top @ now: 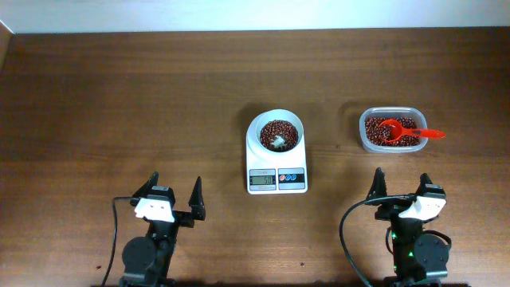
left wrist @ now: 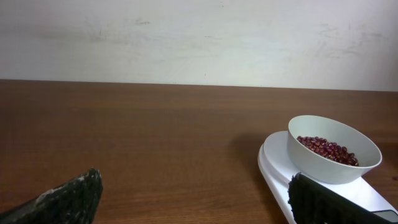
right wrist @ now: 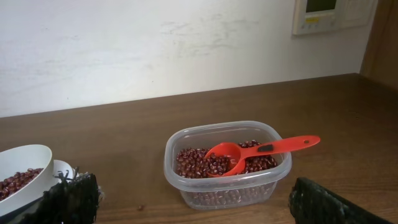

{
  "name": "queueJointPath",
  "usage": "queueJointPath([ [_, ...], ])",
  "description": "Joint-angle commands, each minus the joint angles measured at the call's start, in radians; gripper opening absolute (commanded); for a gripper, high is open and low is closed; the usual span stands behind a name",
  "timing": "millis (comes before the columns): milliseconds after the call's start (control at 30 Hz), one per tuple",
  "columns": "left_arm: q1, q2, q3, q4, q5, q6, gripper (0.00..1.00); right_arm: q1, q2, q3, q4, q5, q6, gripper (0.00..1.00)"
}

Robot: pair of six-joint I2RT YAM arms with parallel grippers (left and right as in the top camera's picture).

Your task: Scoop item into bowl and weigh 50g on scale

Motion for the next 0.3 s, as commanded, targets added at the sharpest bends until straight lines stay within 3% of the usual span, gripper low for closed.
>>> queueJointPath([
  [0,-0.004,-0.008,-0.002,-0.009,-0.007,-0.013,0.99,0.013,-0.010,-0.005,-0.008,0.012,0.004,0.99],
  [267,-0.004,-0.008,-0.002,-0.009,-0.007,-0.013,0.99,0.013,-0.010,-0.005,-0.008,0.012,0.004,0.99],
])
